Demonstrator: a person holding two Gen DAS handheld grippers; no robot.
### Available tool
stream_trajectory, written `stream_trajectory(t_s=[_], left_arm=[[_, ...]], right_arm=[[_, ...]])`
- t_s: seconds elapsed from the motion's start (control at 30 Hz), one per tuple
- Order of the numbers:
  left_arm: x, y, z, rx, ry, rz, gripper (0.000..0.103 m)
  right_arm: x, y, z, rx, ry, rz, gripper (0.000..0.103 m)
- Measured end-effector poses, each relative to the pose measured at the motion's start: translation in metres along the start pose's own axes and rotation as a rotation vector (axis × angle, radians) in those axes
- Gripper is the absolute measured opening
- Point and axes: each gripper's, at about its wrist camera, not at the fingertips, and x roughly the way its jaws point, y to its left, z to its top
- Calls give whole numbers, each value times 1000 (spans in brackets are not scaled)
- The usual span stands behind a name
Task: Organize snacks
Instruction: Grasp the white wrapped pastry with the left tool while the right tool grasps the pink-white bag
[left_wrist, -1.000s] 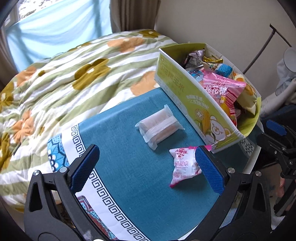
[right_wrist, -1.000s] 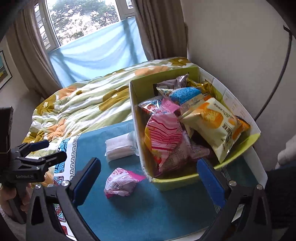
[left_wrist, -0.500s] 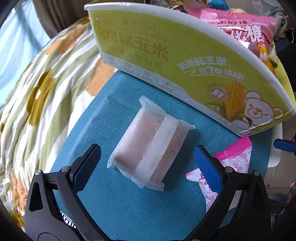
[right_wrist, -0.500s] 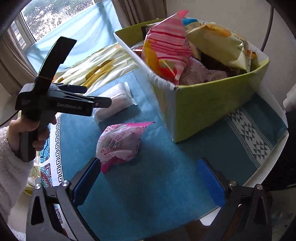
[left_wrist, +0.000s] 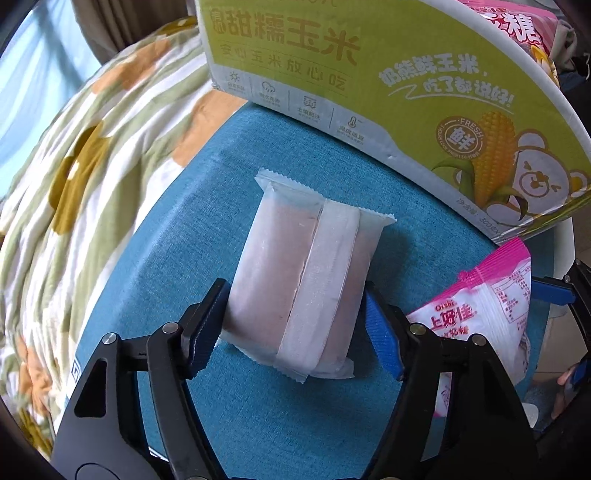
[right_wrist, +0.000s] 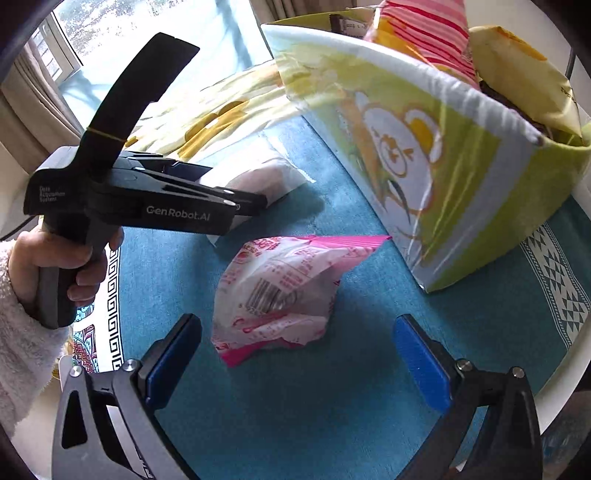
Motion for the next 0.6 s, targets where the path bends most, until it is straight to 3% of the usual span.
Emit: stream_trajectory(t_s=[0.43, 0.6], left_arm=[[-18, 9, -68, -196, 28, 72, 65], [-22, 11, -76, -251, 38, 68, 65]], right_arm=[[17, 12, 4, -55, 7, -56, 102], [23, 10, 6, -62, 19, -58, 93]])
